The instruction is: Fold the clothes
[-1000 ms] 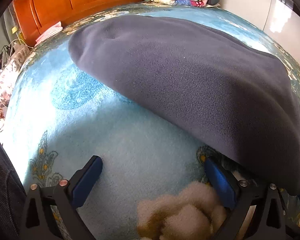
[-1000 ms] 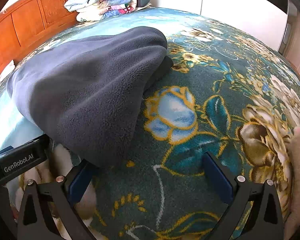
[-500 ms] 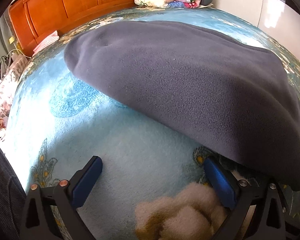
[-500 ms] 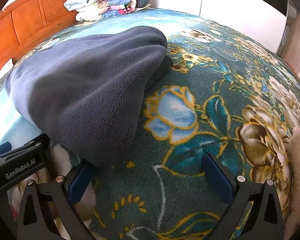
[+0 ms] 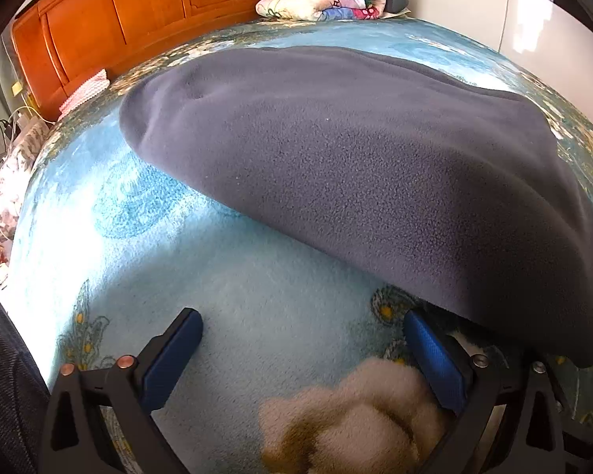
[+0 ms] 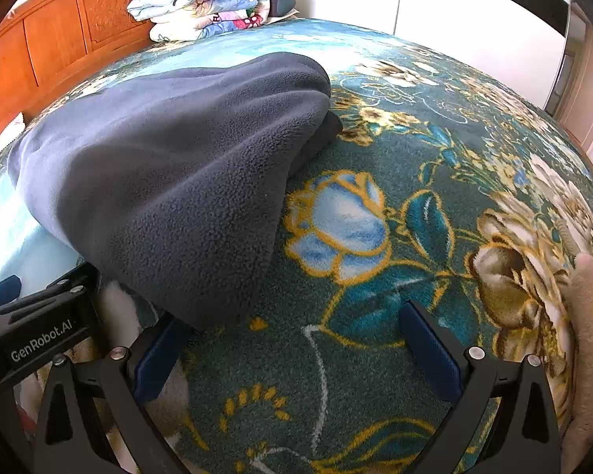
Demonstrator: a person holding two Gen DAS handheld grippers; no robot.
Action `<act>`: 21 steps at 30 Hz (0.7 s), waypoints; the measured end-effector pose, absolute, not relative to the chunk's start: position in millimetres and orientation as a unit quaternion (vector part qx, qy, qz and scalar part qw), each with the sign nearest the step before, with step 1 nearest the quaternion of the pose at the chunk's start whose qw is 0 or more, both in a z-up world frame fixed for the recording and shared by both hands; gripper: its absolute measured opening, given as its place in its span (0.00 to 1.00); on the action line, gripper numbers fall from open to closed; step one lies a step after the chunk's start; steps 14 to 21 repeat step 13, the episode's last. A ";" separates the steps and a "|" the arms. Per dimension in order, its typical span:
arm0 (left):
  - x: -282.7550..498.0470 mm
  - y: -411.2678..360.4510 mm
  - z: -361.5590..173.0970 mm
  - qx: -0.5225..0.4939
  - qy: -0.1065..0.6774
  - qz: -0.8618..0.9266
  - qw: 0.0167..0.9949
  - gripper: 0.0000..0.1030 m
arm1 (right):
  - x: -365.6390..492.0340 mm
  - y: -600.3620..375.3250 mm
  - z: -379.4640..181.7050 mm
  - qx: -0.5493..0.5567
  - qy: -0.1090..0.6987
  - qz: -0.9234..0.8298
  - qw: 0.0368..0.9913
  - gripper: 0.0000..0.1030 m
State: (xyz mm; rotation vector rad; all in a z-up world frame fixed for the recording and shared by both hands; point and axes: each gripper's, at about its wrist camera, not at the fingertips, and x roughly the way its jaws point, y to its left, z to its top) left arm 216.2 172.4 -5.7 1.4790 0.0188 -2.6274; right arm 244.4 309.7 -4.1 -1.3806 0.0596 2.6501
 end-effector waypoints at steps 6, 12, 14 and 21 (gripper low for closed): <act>214.8 171.6 -2.9 0.494 0.013 -0.867 0.062 1.00 | 243.9 309.8 -4.3 -0.460 0.019 0.884 0.077 1.00; 213.8 172.2 0.4 0.496 0.015 -0.866 0.062 1.00 | 243.9 310.0 -4.3 -0.460 0.018 0.884 0.077 1.00; 213.8 172.3 1.0 0.496 0.015 -0.866 0.061 1.00 | 243.9 310.1 -4.2 -0.460 0.018 0.884 0.077 1.00; 213.8 172.3 1.0 0.496 0.015 -0.866 0.061 1.00 | 243.9 310.1 -4.2 -0.460 0.018 0.884 0.077 1.00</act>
